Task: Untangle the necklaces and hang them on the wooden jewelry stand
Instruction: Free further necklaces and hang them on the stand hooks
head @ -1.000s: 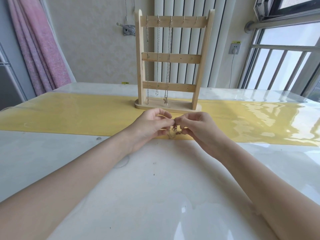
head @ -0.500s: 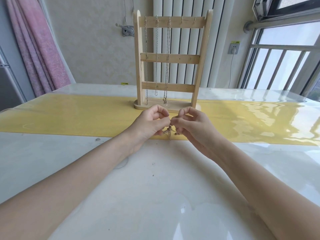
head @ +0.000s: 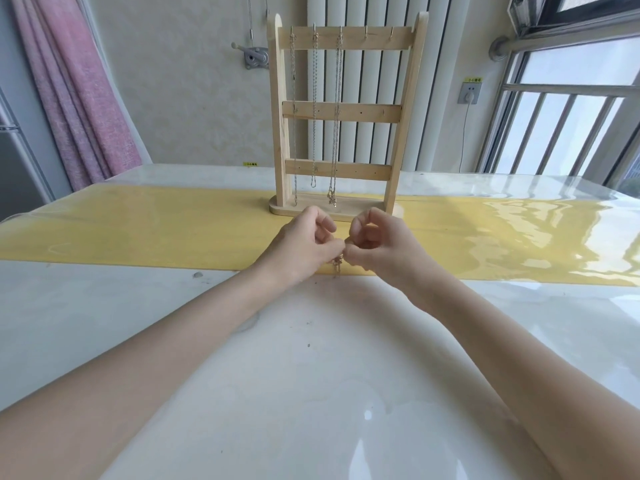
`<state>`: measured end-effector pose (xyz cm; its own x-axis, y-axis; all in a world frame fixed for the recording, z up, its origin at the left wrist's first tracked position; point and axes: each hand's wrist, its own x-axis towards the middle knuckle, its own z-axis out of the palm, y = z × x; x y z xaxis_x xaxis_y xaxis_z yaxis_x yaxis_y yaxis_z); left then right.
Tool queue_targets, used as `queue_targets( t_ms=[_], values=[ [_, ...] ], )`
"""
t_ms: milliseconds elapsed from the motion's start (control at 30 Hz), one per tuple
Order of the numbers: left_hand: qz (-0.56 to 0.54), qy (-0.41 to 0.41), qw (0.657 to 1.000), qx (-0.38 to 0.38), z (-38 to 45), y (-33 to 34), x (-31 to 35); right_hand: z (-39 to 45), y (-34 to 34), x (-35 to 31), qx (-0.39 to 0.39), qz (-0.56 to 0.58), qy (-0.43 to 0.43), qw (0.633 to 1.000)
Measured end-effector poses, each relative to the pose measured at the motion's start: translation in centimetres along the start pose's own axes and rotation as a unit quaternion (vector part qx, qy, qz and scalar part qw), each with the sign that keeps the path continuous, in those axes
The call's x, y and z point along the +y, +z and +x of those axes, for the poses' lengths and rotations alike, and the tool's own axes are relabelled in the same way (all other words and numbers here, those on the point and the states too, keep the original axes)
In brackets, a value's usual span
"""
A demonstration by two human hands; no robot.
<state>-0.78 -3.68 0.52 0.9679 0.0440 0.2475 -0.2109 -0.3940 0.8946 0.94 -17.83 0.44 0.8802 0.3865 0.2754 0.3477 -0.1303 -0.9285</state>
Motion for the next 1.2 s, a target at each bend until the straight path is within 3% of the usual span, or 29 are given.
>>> queue_targets(
  t_ms=[133,300,467,600,767,967,1200],
  values=[
    [-0.035,0.013,0.999,0.025,-0.1,-0.1,0.4,-0.1,0.4,-0.1,0.025,0.020,-0.023,0.999],
    [-0.175,-0.010,0.983,-0.056,-0.6,-0.5,1.0,0.3,-0.2,0.2,0.025,0.193,0.056,0.979],
    [-0.219,-0.023,0.970,-0.100,-0.5,-1.0,0.9,0.4,-0.6,-0.1,0.034,0.280,0.087,0.956],
    [-0.186,-0.017,0.979,-0.081,-0.4,-1.0,0.7,0.4,-0.7,-0.1,0.034,0.275,0.087,0.957],
    [-0.091,0.051,0.993,-0.056,-0.6,-0.9,1.1,0.3,-0.6,0.0,0.020,0.224,0.066,0.972],
    [-0.114,0.038,0.992,-0.027,-0.4,-1.1,0.8,0.4,-0.9,0.0,0.009,0.247,0.066,0.967],
    [-0.077,0.019,0.996,-0.046,-0.6,-0.9,0.8,0.3,-0.9,-0.1,-0.015,0.230,0.099,0.968]
  ],
)
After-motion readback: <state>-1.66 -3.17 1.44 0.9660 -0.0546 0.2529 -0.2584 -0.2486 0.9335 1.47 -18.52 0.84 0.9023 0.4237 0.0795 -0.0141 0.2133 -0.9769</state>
